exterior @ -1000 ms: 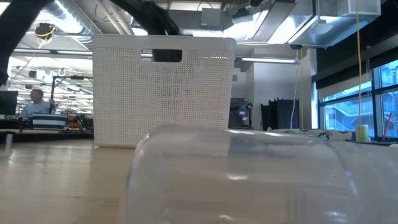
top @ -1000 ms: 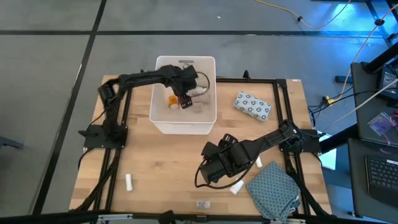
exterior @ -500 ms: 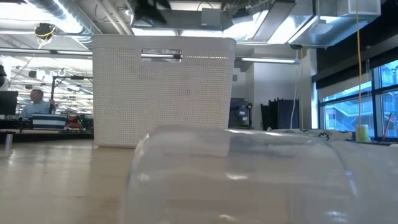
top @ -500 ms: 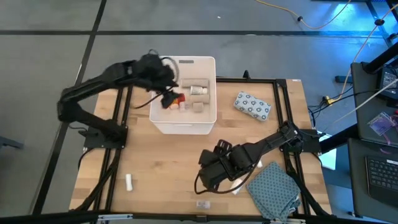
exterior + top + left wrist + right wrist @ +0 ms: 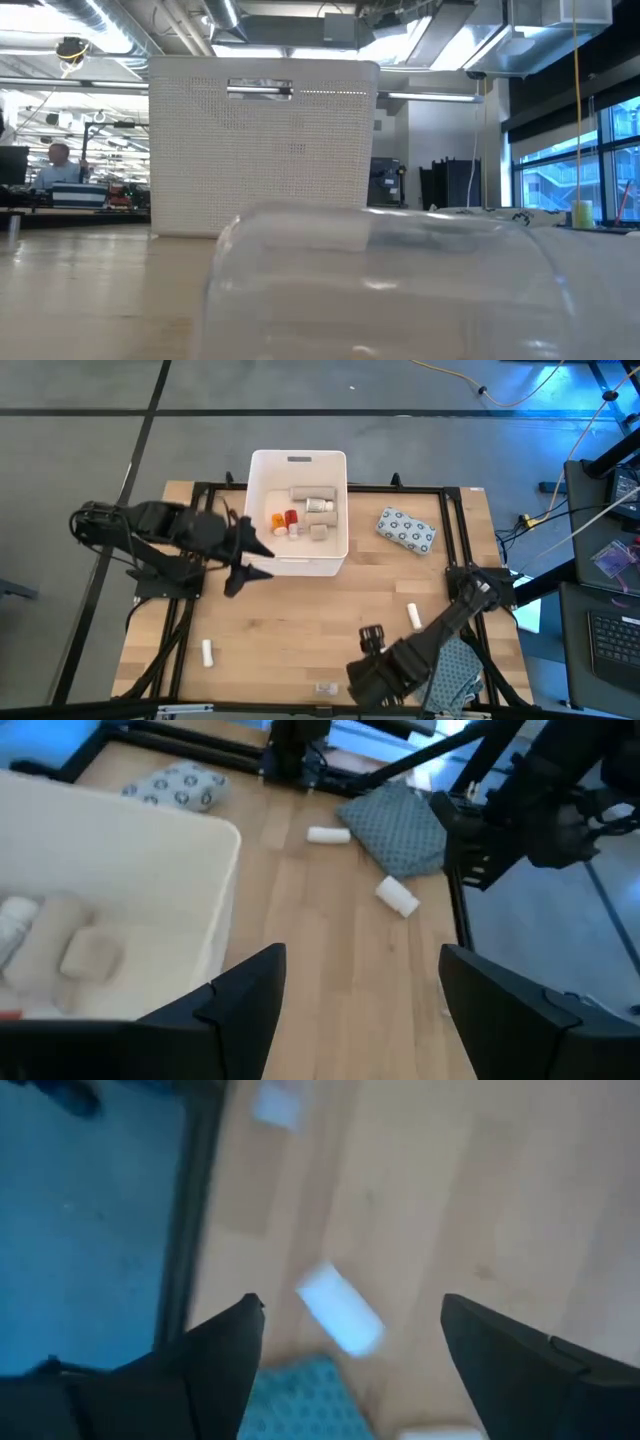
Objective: Pick & place medical supplies in basket/bin
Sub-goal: Put the transparent pill bottle into the white bin
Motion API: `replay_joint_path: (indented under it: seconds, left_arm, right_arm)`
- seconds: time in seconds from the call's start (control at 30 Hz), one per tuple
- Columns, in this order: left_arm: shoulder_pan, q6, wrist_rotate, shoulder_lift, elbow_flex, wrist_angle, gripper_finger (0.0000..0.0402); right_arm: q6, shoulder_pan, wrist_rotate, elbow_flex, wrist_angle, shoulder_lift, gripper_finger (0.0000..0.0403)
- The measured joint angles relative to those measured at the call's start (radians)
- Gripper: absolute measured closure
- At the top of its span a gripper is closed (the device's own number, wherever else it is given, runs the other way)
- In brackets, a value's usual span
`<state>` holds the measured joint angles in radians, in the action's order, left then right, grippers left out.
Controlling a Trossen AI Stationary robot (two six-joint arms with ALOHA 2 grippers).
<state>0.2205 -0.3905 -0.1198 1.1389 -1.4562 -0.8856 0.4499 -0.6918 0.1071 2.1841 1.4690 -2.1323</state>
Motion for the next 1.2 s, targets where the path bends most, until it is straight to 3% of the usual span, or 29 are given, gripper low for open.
replay_joint_path:
  seconds: [0.23, 0.57, 0.8, 1.2]
  left_arm:
    - [0.155, -0.133, -0.185, 0.015, 0.078, -0.001, 0.0144]
    - [0.227, -0.285, -0.223, 0.025, 0.125, 0.0, 0.0145]
    - [0.256, -0.311, -0.229, 0.025, 0.125, 0.0, 0.0144]
    - [0.256, -0.31, -0.248, 0.025, 0.125, -0.002, 0.0144]
  right_arm:
    - [0.09, -0.018, -0.038, -0.239, -0.521, -0.001, 0.0099]
    - [0.098, -0.018, 0.075, -0.518, -1.008, -0.001, 0.0099]
    - [0.101, -0.018, 0.157, -0.613, -1.099, -0.001, 0.0099]
    - [0.122, -0.017, 0.149, -0.639, -1.161, -0.056, 0.0099]
